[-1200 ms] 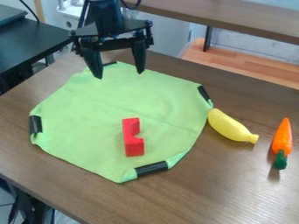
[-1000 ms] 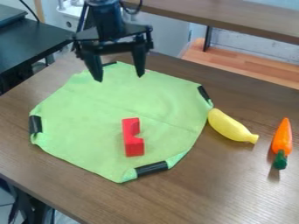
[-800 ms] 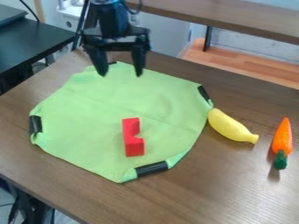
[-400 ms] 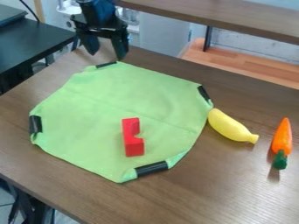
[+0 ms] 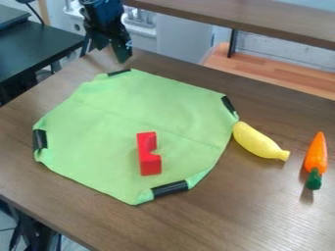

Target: Fold the cloth from top left to bottom right

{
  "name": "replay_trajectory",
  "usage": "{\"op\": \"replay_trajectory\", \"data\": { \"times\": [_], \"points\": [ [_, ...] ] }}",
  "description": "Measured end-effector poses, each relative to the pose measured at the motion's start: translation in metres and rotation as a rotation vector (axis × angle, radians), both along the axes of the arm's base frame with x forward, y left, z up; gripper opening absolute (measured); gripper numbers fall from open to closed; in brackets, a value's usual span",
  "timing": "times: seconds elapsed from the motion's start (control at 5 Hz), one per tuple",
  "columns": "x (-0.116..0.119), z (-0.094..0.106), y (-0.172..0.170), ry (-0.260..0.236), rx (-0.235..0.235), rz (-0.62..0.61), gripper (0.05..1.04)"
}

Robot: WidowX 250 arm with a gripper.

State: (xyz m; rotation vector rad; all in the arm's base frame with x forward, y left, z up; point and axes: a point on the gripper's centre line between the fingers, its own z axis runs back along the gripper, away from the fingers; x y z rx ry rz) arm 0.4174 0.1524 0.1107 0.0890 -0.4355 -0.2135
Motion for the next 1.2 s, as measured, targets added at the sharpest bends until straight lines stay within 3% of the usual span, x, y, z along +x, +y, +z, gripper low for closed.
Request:
{"op": "replay_trajectory", "data": {
  "times": [0.2,0.4,0.6,0.8,1.0,1.2],
  "points": [
    [0.010,-0.008,0.017,0.046,0.039,-0.013,1.000],
    [0.022,-0.028,0.028,0.067,0.070,-0.014,1.000],
    [0.032,-0.040,0.031,0.053,0.085,-0.029,1.000],
    [0.039,-0.040,0.033,0.012,0.109,-0.050,1.000],
    [0.047,-0.051,0.035,0.013,0.097,-0.052,1.000],
    [0.056,-0.050,0.039,0.007,0.095,-0.042,1.000]
  ]
}}
